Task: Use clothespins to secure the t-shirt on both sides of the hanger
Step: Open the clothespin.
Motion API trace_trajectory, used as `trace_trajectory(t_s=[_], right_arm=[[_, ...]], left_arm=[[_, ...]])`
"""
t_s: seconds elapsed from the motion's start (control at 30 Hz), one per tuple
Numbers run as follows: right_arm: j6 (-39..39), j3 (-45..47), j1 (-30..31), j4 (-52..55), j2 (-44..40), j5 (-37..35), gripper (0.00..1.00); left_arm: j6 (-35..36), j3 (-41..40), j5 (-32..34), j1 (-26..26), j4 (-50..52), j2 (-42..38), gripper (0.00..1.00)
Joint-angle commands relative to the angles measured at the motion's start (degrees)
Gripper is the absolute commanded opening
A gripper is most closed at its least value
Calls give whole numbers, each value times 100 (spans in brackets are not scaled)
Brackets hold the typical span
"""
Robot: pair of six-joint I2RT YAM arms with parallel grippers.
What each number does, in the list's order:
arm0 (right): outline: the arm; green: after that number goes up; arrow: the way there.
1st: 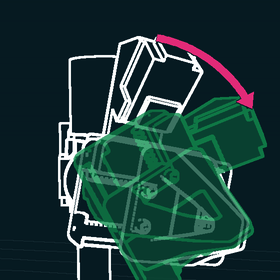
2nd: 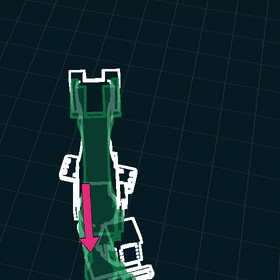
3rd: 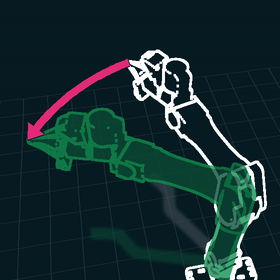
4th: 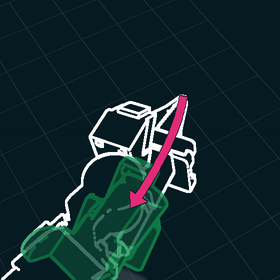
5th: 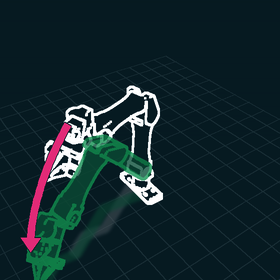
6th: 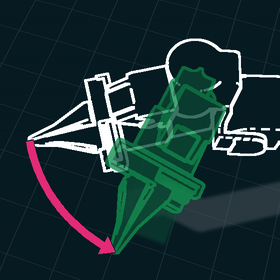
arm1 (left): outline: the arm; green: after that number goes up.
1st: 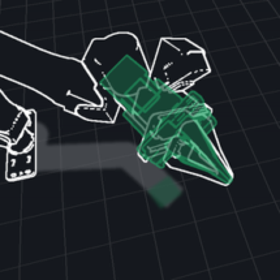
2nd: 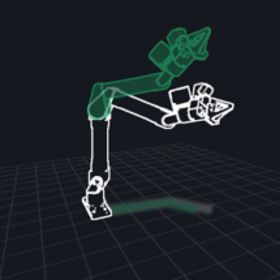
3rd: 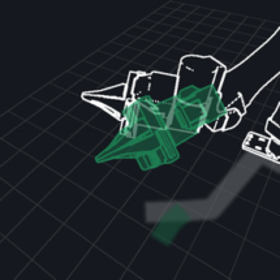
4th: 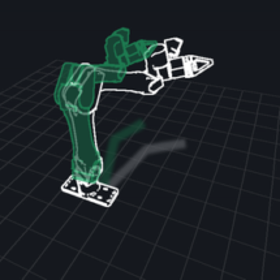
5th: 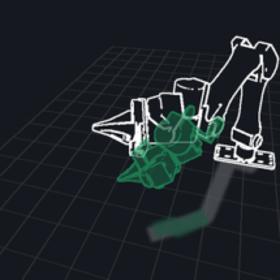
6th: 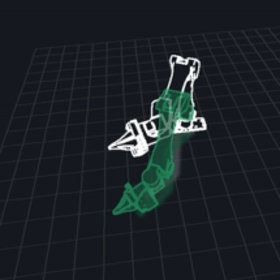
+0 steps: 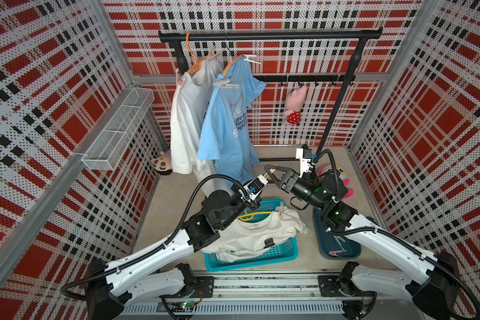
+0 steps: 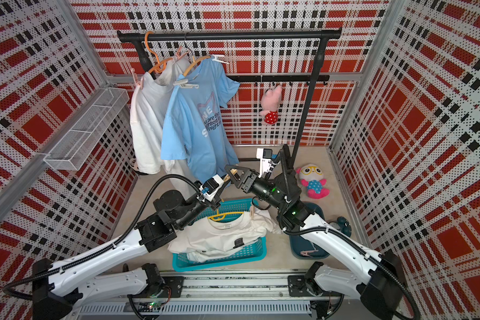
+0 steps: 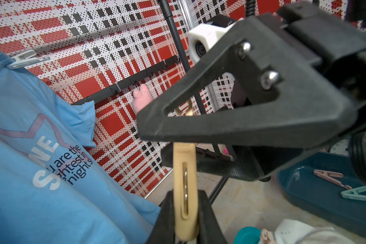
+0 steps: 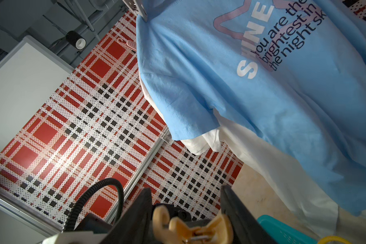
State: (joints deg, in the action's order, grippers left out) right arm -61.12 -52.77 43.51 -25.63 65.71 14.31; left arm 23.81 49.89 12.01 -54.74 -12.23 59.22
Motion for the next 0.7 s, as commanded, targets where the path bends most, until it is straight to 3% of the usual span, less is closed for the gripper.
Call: trace_trajectory(t_s=[0.0, 0.13, 0.33, 0.67], right_arm=[[-36, -146, 53, -254, 25, 0, 48], [-23, -113, 53, -287, 29, -41, 36], [12, -40, 53, -278, -29, -196, 27], [604, -6, 53, 384, -227, -799, 18]], left_arm=[[-19, 177, -56, -32, 83, 32, 0], [-17, 177, -76, -32, 107, 29, 0], [-25, 181, -120, -42, 253, 3, 2], [-255, 268, -470, -54, 1137, -294, 62]])
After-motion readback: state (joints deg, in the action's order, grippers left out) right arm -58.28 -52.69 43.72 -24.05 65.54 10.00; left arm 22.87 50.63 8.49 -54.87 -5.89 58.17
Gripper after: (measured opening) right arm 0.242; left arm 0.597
